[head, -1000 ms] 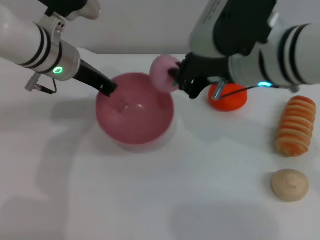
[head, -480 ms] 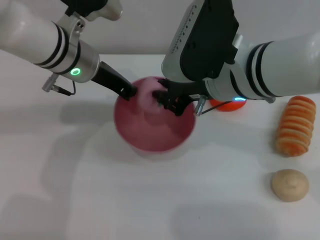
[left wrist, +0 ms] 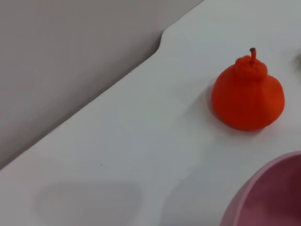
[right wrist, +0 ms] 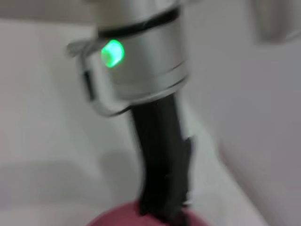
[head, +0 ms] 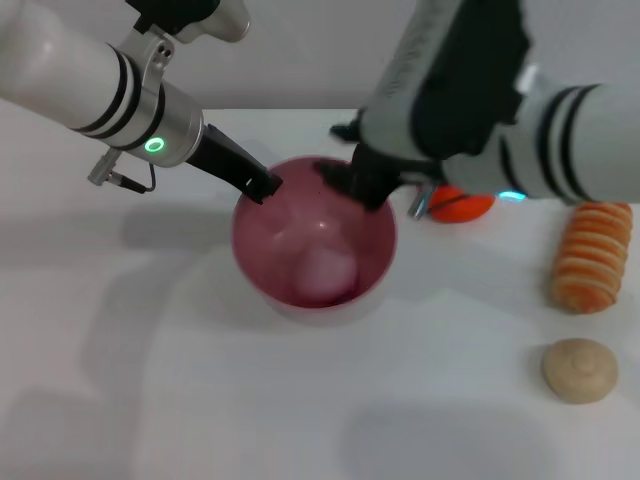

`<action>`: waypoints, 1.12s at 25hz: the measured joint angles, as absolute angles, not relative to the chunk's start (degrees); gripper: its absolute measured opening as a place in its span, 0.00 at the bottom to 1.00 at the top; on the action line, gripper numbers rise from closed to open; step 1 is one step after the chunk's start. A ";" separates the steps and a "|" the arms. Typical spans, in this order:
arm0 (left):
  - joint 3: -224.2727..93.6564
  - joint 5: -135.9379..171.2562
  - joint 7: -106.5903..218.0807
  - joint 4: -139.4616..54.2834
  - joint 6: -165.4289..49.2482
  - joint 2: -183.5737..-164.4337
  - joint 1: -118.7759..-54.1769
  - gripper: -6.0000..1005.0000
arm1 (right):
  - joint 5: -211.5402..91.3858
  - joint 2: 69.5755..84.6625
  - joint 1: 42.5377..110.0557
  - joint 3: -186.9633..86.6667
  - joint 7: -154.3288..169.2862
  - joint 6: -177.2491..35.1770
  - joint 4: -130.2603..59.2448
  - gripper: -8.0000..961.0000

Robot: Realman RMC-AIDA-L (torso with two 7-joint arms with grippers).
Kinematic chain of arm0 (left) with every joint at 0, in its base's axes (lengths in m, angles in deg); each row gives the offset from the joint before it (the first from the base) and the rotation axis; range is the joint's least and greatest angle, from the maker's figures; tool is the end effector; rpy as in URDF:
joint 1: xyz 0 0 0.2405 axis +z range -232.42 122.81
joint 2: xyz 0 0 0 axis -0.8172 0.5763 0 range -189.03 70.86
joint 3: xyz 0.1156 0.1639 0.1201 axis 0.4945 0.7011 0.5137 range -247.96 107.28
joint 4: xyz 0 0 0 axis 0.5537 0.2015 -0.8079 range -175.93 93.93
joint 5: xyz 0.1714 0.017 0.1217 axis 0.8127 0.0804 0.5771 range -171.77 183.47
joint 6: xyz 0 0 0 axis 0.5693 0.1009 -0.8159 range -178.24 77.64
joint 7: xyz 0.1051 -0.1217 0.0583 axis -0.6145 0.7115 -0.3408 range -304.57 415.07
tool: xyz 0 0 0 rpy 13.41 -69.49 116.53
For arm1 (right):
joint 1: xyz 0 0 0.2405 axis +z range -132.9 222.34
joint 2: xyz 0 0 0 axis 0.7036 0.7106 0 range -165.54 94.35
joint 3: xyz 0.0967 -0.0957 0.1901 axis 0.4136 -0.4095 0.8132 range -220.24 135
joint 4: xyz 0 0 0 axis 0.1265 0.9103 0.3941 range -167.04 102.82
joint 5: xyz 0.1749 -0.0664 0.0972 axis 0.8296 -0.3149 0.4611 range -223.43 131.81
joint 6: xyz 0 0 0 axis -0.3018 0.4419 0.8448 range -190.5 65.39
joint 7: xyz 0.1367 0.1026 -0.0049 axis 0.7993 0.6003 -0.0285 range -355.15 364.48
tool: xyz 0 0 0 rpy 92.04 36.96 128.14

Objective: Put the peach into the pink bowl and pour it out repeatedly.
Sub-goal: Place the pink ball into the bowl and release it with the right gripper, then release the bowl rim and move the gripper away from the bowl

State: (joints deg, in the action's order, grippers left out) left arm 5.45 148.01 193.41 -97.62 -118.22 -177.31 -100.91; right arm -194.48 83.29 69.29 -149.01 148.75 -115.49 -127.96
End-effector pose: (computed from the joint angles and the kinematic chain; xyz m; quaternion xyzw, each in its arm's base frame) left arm -0.1516 0.4169 -0.0393 -0.9330 -0.2744 0.0824 0.2176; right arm 0.0619 0.3482 -0.0527 -0.9511 0.0370 0.0040 0.3068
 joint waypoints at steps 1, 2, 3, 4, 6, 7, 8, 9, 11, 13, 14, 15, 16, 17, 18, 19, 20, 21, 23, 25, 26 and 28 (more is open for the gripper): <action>5.51 147.99 193.41 -97.49 -118.44 -177.32 -100.93 0.10 | -194.66 83.27 67.44 -148.92 148.09 -112.98 -128.97 0.37; 5.79 147.96 193.41 -97.37 -118.87 -177.34 -100.95 0.10 | -194.79 83.27 65.17 -148.86 147.09 -109.59 -129.98 0.37; 6.14 147.97 193.43 -97.31 -119.29 -177.36 -100.96 0.10 | -194.72 83.24 63.04 -148.82 145.95 -106.06 -130.66 0.37; 6.14 147.97 193.43 -97.31 -119.29 -177.36 -100.96 0.10 | -194.46 83.31 60.63 -148.85 144.48 -101.70 -131.24 0.37; 6.91 147.96 193.47 -97.26 -120.70 -177.41 -100.95 0.10 | -194.12 83.58 56.63 -148.87 142.15 -92.63 -131.28 0.37; 7.05 147.94 193.52 -97.23 -121.52 -177.44 -100.96 0.10 | -194.08 83.70 55.33 -148.79 141.71 -88.93 -130.68 0.37; 7.13 147.97 193.58 -97.22 -121.81 -177.44 -100.96 0.10 | -194.07 83.77 53.96 -148.62 141.52 -84.70 -129.66 0.37; 7.38 147.96 193.75 -97.19 -122.48 -177.47 -100.97 0.10 | -193.95 83.79 53.00 -148.43 141.61 -80.09 -127.97 0.37; 7.68 147.95 193.95 -97.14 -122.98 -177.48 -100.90 0.10 | -193.07 83.72 51.70 -148.20 142.19 -71.09 -124.14 0.37; 7.85 147.96 194.13 -96.49 -123.64 -177.48 -100.78 0.10 | -191.38 83.55 51.08 -148.17 142.50 -61.82 -119.54 0.37; 7.87 147.96 194.20 -96.11 -123.72 -177.48 -100.78 0.10 | -190.73 83.48 51.00 -148.19 142.65 -57.35 -117.06 0.37; 7.87 147.96 194.20 -96.11 -123.72 -177.48 -100.78 0.10 | -190.38 83.42 51.02 -148.30 142.98 -53.11 -114.49 0.37; 7.87 147.96 194.44 -95.35 -123.80 -177.48 -100.74 0.10 | -190.24 83.38 51.10 -148.46 143.35 -49.84 -112.56 0.38; 7.87 147.96 194.44 -95.35 -123.80 -177.48 -100.74 0.10 | -190.23 83.35 51.25 -148.64 144.17 -46.40 -110.35 0.38; 7.87 147.96 194.44 -95.35 -123.80 -177.48 -100.74 0.10 | -190.23 83.34 51.45 -148.79 145.20 -43.23 -108.18 0.38; 7.87 147.96 194.44 -95.35 -123.80 -177.48 -100.74 0.10 | -190.21 83.33 51.63 -148.85 146.65 -40.37 -106.17 0.38; 7.87 147.96 194.44 -95.35 -123.80 -177.48 -100.74 0.10 | -190.21 83.32 51.82 -148.86 148.47 -37.82 -104.57 0.38; 7.87 147.96 194.96 -93.80 -123.59 -177.48 -100.54 0.10 | -190.21 83.28 51.99 -148.87 150.39 -35.50 -102.79 0.38; 7.87 147.63 194.97 -93.21 -123.43 -177.48 -100.27 0.10 | -190.21 83.16 52.29 -148.75 154.18 -32.17 -99.85 0.38; 7.87 147.49 194.98 -93.02 -123.26 -177.49 -100.02 0.10 | -190.21 83.05 52.62 -148.42 157.37 -29.98 -97.22 0.38; 7.87 147.42 194.99 -92.60 -123.04 -177.55 -99.80 0.10 | -190.20 83.03 52.80 -148.33 158.50 -29.19 -96.19 0.38; 7.87 147.33 195.00 -92.16 -122.84 -177.56 -99.58 0.10 | -190.21 83.00 53.07 -148.30 159.46 -28.25 -94.75 0.38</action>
